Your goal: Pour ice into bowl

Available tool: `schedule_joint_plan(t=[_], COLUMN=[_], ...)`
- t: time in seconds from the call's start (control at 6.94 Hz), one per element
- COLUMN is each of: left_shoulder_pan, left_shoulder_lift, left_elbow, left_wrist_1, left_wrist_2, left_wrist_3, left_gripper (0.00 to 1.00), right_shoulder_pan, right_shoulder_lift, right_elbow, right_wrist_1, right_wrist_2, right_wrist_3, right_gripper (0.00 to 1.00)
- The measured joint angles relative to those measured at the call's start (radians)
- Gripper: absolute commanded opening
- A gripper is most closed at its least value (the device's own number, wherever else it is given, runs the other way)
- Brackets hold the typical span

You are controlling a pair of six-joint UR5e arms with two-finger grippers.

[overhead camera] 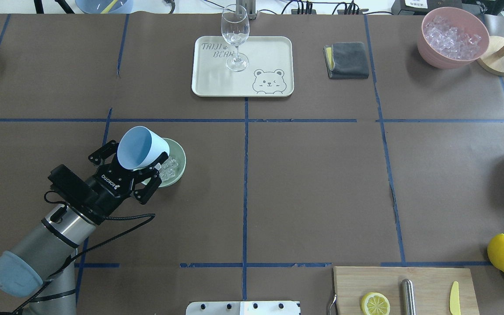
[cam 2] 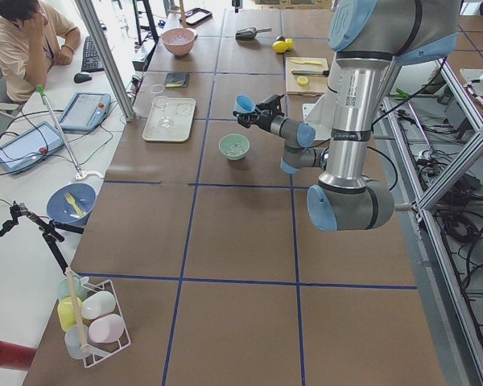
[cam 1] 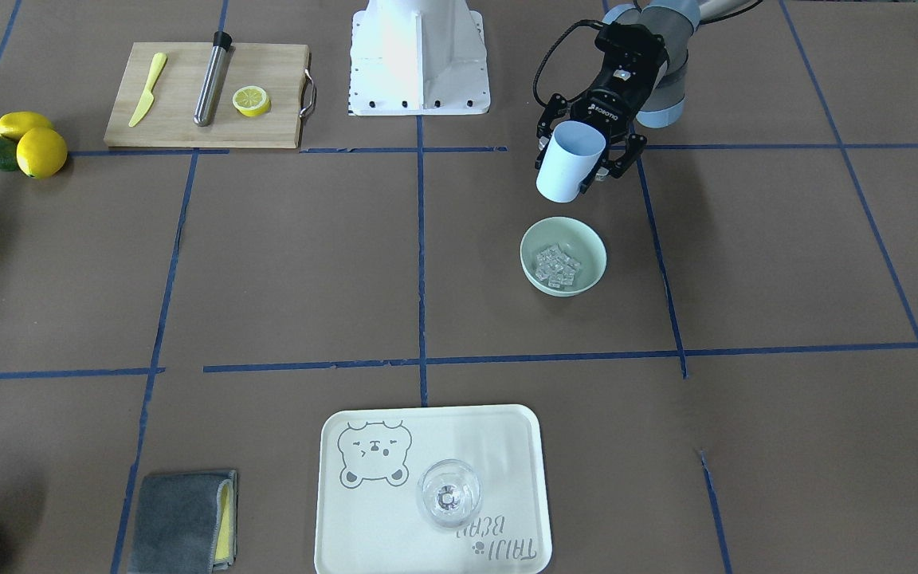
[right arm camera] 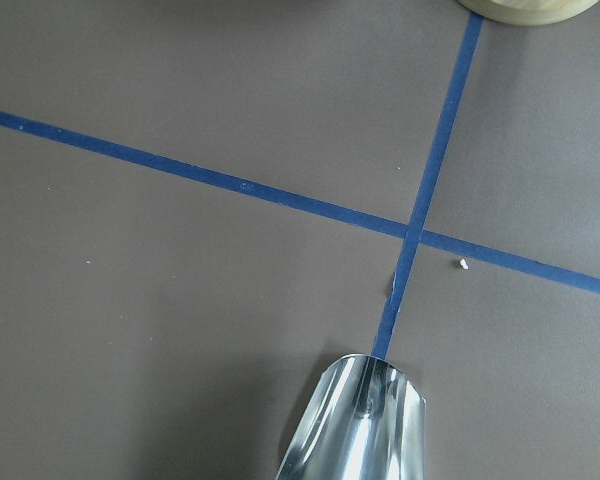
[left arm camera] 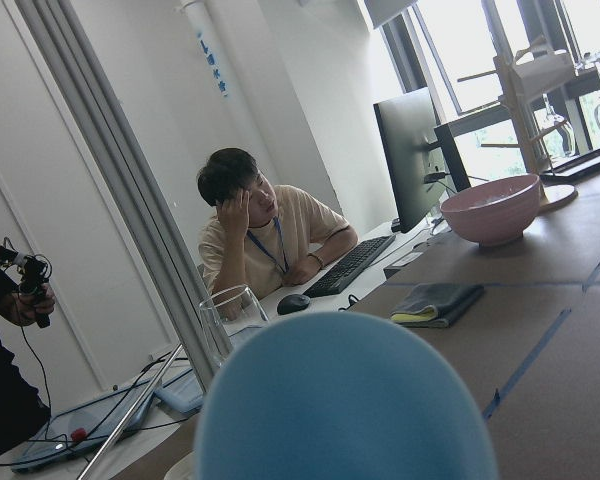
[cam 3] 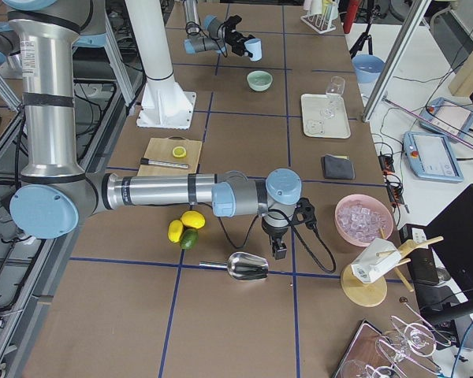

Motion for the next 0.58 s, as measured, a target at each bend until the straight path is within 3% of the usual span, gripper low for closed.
schedule_joint_plan(t=[0.29,0.58], left_shoulder_pan=[0.006,0.006], left_shoulder_lift=[-0.016,-0.015], left_elbow=[0.003,0.000], left_wrist_1=[-0.002,0.043], left_wrist_2=[0.014,0.018], left_wrist_3=[-0.316,-0.388], left_gripper=[0.00,0.00], right_shoulder_pan=[0.000,0.000], right_shoulder_lift=[0.001,0.001], right_elbow=[0.002,0.004], right_wrist_1=[0.000,0.000], right_wrist_2=[0.000,0.000], right_wrist_3=[0.001,0.001], right_gripper=[1.00,1.00])
